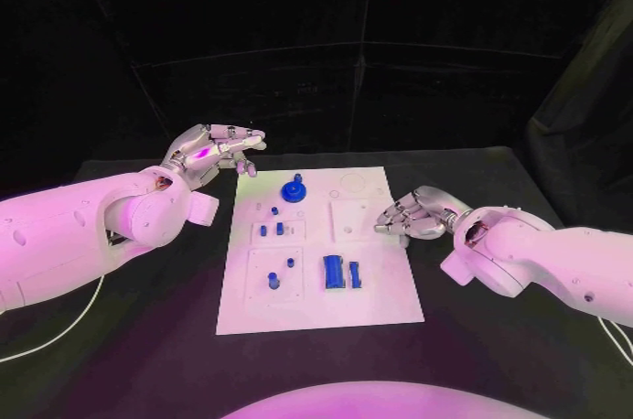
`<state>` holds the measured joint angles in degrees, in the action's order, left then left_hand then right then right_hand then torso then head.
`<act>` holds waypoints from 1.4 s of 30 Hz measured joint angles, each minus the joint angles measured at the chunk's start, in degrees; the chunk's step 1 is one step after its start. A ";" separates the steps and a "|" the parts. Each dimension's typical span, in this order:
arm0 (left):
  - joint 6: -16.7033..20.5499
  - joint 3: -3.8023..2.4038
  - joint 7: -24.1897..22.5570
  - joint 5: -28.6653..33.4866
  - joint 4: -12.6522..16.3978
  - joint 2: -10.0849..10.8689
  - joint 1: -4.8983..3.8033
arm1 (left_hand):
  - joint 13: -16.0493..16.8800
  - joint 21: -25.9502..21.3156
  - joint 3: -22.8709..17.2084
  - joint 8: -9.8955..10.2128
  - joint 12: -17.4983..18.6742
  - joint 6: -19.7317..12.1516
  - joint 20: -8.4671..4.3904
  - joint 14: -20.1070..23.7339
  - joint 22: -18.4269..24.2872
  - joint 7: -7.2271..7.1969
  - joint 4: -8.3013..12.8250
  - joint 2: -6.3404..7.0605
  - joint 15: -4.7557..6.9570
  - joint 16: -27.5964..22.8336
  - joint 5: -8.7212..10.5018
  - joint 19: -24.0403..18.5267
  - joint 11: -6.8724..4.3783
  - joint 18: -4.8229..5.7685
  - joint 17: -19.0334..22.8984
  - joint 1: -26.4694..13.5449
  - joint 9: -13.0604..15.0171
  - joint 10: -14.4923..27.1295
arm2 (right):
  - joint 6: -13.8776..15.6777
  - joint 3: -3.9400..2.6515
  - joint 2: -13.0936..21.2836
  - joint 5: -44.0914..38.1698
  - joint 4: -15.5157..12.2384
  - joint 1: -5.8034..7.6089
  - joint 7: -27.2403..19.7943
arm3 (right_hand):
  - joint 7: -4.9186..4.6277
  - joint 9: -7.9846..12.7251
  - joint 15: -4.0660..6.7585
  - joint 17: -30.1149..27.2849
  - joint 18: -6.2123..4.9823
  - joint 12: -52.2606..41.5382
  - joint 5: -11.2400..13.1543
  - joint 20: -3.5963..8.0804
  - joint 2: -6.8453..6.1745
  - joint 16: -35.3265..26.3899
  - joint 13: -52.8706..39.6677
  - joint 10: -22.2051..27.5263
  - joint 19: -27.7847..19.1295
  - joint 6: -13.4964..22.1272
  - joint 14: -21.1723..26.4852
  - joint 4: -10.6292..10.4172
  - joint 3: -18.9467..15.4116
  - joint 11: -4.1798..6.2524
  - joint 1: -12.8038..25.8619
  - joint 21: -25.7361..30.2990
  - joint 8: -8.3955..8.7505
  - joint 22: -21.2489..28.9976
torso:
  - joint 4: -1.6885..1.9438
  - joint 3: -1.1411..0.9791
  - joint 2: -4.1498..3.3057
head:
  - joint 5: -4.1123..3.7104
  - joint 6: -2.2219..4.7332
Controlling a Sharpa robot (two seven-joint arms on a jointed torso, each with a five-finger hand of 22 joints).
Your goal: Assemble the parts on the task board
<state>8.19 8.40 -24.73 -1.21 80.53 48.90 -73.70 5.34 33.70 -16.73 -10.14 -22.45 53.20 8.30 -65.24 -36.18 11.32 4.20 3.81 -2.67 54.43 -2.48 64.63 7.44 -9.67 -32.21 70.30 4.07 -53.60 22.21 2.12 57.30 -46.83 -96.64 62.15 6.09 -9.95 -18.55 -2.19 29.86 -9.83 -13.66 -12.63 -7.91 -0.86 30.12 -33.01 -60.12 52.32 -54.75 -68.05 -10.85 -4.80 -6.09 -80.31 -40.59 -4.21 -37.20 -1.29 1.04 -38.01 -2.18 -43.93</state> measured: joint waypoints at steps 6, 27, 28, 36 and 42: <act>-0.28 0.00 -0.66 2.02 -4.21 -2.70 0.40 | -0.91 -9.75 4.35 -0.14 0.79 -0.08 1.51 10.60 5.96 -0.71 -1.26 -0.25 -1.60 -13.71 0.00 -9.57 -0.02 -0.01 7.15 -0.01 -0.11 0.02 | -1.33 -0.36 -6.26 16.87 12.51 1.43 -13.47 | -1.10 3.96 -3.92 -10.35 0.01 6.22 2.09 -3.93 1.03 -16.36 11.64 1.79 -5.50 2.78 8.48 3.09 -0.38 -2.23 -2.02 14.58 0.24 9.98 | -0.42 0.46 1.91 | 0.19 2.75; 2.00 -0.27 -3.50 7.79 -16.33 -11.04 4.34 | -3.59 -27.95 12.90 7.56 14.98 -11.15 4.87 24.35 23.07 -3.51 -2.87 -3.83 -4.97 -43.11 1.16 -28.60 1.26 0.46 24.30 -9.50 -2.20 12.34 | -7.55 -0.87 -21.80 33.14 35.24 1.46 -28.08 | 0.59 16.00 -4.21 -28.04 0.48 11.94 5.21 -3.67 2.42 -28.41 31.24 11.86 -7.42 12.53 15.20 10.53 -1.43 -2.23 15.46 32.75 2.47 26.95 | -0.95 0.24 5.75 | 1.61 7.77; 2.21 -0.47 -3.48 7.75 -15.83 -10.90 4.55 | -3.86 -28.28 13.46 7.94 15.32 -12.79 4.35 25.96 23.58 -3.83 -3.06 -3.84 -4.68 -43.56 1.33 -30.02 0.92 0.92 24.60 -11.88 -2.47 13.95 | -7.30 -0.87 -21.47 33.20 34.70 1.35 -28.07 | 0.98 16.40 -3.95 -28.34 1.03 12.21 5.50 -3.19 2.19 -28.72 31.50 13.83 -9.27 14.25 17.36 10.59 -1.16 -1.89 18.11 33.09 2.76 27.37 | -0.80 0.15 5.81 | 1.70 7.98; 7.03 -2.85 -3.45 7.08 -8.95 -8.89 7.03 | -4.96 -32.13 15.54 9.43 18.11 -24.29 0.76 37.13 27.17 -6.19 -3.95 -3.81 -2.18 -46.65 2.04 -39.88 -1.46 2.92 26.97 -28.52 -3.66 25.26 | -2.49 -1.32 -18.76 35.19 25.56 0.30 -28.80 | 3.46 17.97 -0.43 -29.44 2.82 13.03 8.15 -0.11 1.22 -29.58 32.58 26.63 -21.14 25.45 31.35 10.78 2.39 0.31 35.25 35.25 3.63 30.08 | 0.79 -0.76 6.60 | 2.13 9.44; 15.59 -5.52 -3.54 5.77 -0.24 -6.73 10.31 | -5.16 -32.94 16.10 9.70 20.79 -30.65 -1.24 43.34 29.16 -9.29 -4.20 -3.82 0.80 -48.35 2.04 -45.34 -4.24 3.93 30.15 -37.71 -3.89 31.50 | 5.79 -1.67 -15.24 38.94 15.22 -1.10 -30.62 | 5.71 18.32 1.27 -29.68 4.09 13.26 10.99 1.68 1.00 -29.66 32.83 34.17 -28.14 31.98 39.61 10.91 3.76 3.33 45.37 38.53 3.78 31.71 | 1.18 -0.98 6.78 | 2.18 9.55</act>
<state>23.78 2.88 -28.28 4.56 80.29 42.17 -63.38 0.19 0.77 -0.63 -0.45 -1.66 22.56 7.07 -21.90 -7.02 2.03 0.00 -0.02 -1.87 6.09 -0.44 19.29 3.20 -5.74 -2.06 32.59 0.18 -22.11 28.00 0.45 42.06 -7.90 -81.41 61.05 -24.53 -4.24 -0.23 -0.92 0.18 -5.74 -0.40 -1.64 -6.23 0.13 0.47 -0.18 -25.95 24.18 -22.77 -28.45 0.06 -1.05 -2.76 -34.94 -2.07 -0.44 -5.50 -0.12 0.06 -31.22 0.01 -34.38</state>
